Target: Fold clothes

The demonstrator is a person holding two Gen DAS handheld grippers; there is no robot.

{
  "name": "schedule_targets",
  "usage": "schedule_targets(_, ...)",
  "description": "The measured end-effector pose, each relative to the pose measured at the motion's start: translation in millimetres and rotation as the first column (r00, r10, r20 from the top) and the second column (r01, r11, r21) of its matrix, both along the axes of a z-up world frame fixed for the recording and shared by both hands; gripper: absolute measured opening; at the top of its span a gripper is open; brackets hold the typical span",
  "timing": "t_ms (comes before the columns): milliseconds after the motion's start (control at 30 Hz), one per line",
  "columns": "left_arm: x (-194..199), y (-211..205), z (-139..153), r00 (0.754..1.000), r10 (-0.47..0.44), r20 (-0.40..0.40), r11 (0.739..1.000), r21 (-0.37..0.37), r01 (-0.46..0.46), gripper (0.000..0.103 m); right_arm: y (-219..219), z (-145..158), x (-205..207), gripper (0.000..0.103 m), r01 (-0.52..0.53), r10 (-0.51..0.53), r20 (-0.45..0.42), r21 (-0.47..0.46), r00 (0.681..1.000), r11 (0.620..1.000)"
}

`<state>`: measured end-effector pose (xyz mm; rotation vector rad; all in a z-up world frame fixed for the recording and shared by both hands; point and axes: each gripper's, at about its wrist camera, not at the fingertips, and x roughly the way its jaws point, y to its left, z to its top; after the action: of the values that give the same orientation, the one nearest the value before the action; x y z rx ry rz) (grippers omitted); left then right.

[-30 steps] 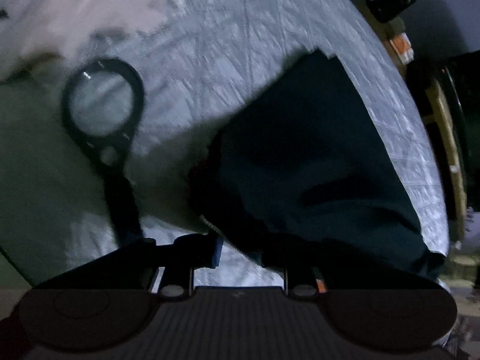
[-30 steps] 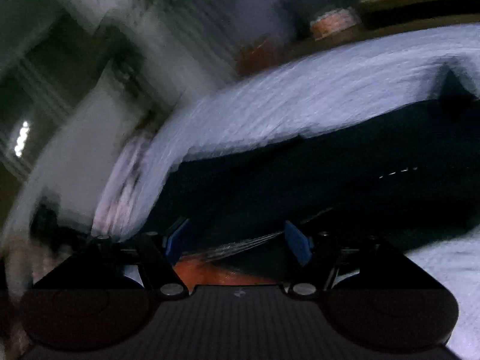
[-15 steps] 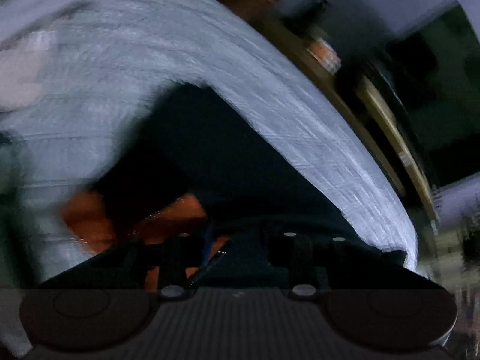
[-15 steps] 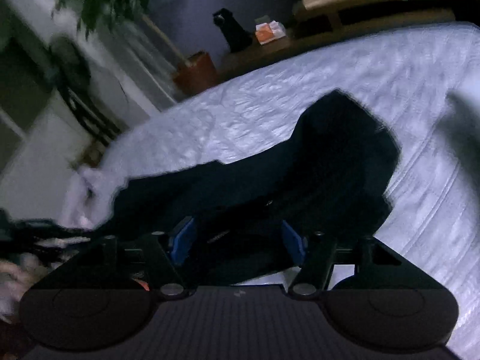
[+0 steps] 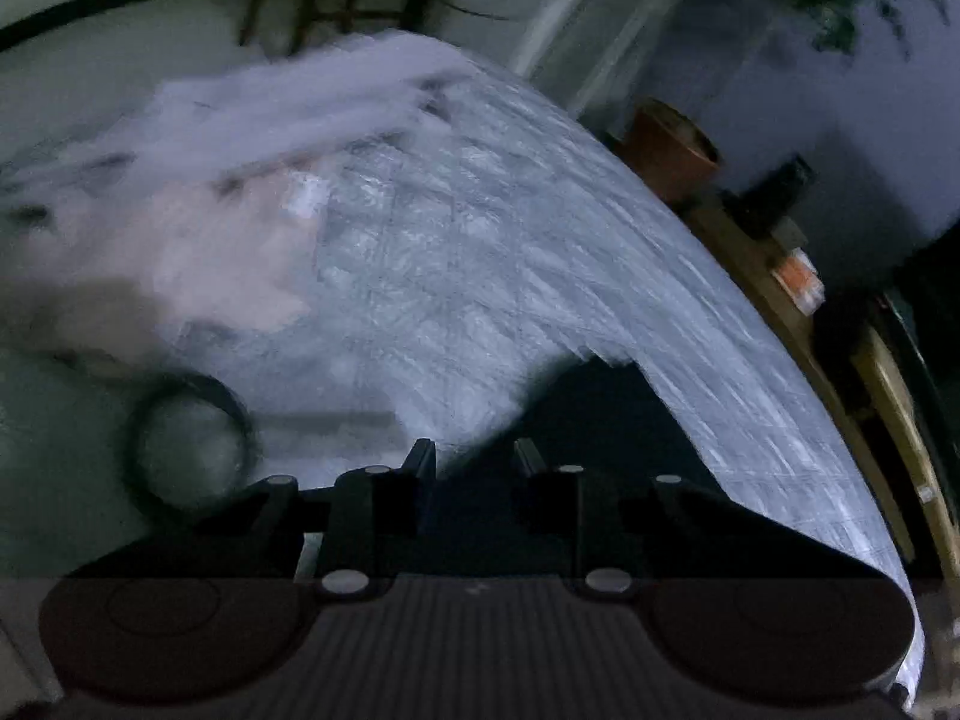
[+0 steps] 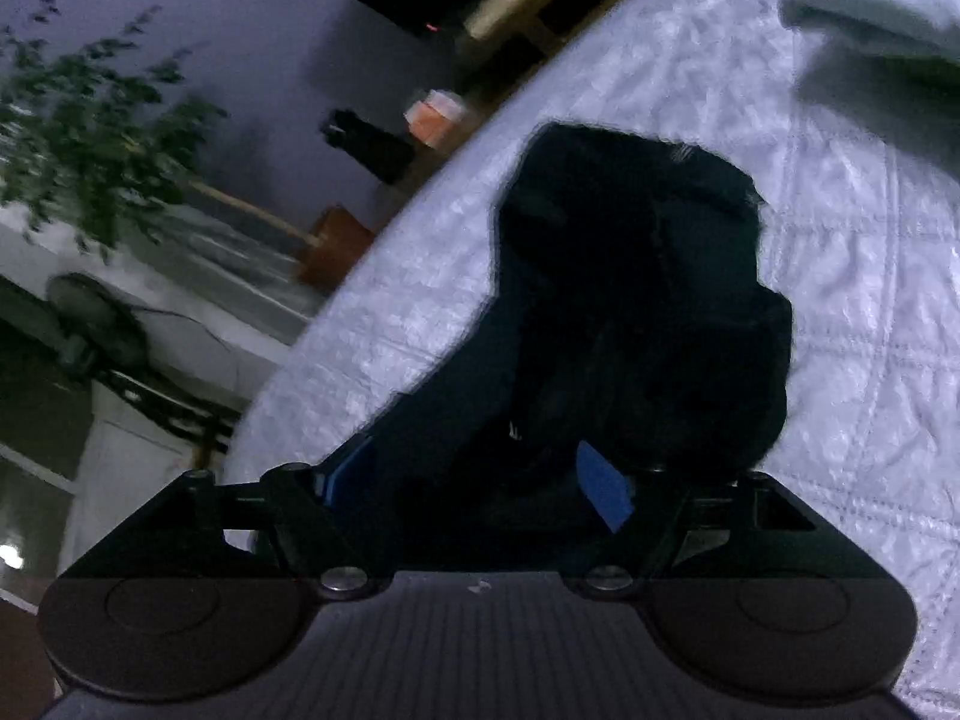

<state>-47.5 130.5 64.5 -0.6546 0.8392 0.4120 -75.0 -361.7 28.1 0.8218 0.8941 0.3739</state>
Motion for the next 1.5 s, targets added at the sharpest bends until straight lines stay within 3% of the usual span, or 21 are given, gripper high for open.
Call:
schedule_targets(100,5.7,-6.2,2.7,1.0,-0.027,0.013,0.999,0.027,0.026,0.026,11.3,2.3,-6.2,0.078,-0.009,0.007,0.044,0.052,0.999,0.999)
schedule_targets(200,18.0,-34.4,-6.9,0.992,-0.125,-0.001,0.992,-0.012,0.125,0.026,25.9,-0.6,-0.2,0.077,0.007,-0.007,0.0,-0.026,1.0,1.0)
schedule_targets(333,43.0,-80.7,-22.7,0.959,-0.279,-0.053,0.96,-0.011,0.279,0.025,27.8,-6.5,13.8,0.071,0.082,-0.082,-0.016,0.009,0.997,0.997)
schedule_targets(467,56.9,-110.9,-43.9,0.936,-0.34,-0.089,0.936,0.067,0.346,0.024,37.9,-8.2,30.3,0.067,0.107,-0.108,-0.024,-0.026,0.994,0.994)
schedule_targets(500,52.9,-114.2,-46.8,0.939,-0.338,-0.061,0.933,0.111,0.343,0.023,40.8,-7.2,33.6,0.065,0.094,-0.094,-0.007,-0.048,0.996,0.994)
schedule_targets(567,46.7,-121.1,-50.8,0.931,-0.362,-0.053,0.914,0.178,0.366,0.021,45.5,-4.8,41.3,0.047,0.061,-0.058,0.035,-0.076,0.998,0.995)
schedule_targets(667,45.6,-120.9,-51.5,0.93,-0.364,-0.04,0.91,0.196,0.365,0.021,55.4,14.7,53.3,0.048,-0.038,0.057,0.189,-0.103,0.98,0.994)
schedule_targets(800,40.1,-120.9,-49.2,0.934,-0.356,-0.034,0.91,0.217,0.354,0.02,55.5,57.4,49.5,0.064,-0.149,0.222,0.351,-0.224,0.91,0.963)
schedule_targets(967,32.6,-124.2,-45.1,0.936,-0.349,-0.036,0.904,0.251,0.347,0.02,-4.9,87.0,32.7,0.075,0.087,0.072,0.455,-0.319,0.887,0.944)
schedule_targets(1100,32.6,-127.1,-44.7,0.935,-0.353,-0.039,0.899,0.262,0.35,0.021,-25.9,103.4,51.4,0.075,0.109,0.078,0.387,-0.44,0.919,0.891)
schedule_targets(1167,33.1,-128.6,-45.0,0.934,-0.356,-0.042,0.897,0.265,0.354,0.026,-20.5,107.2,60.3,0.081,0.025,0.164,0.314,-0.519,0.935,0.854)
schedule_targets(1233,33.6,-130.1,-45.2,0.932,-0.359,-0.044,0.894,0.268,0.358,0.028,-7.3,96.6,75.5,0.083,-0.105,0.253,0.158,-0.615,0.954,0.782)
schedule_targets(1300,34.1,-131.6,-45.5,0.931,-0.363,-0.047,0.892,0.272,0.361,0.028,3.5,79.8,86.2,0.077,-0.203,0.314,0.037,-0.689,0.949,0.696)
schedule_targets(1367,34.6,-133.1,-45.7,0.929,-0.366,-0.049,0.889,0.275,0.365,0.028,8.1,70.4,92.5,0.072,-0.232,0.341,0.005,-0.724,0.94,0.649)
schedule_targets(1500,35.2,-135.9,-46.3,0.926,-0.373,-0.055,0.884,0.283,0.372,0.028,24.6,53.9,107.5,0.067,-0.296,0.395,-0.038,-0.729,0.918,0.617)
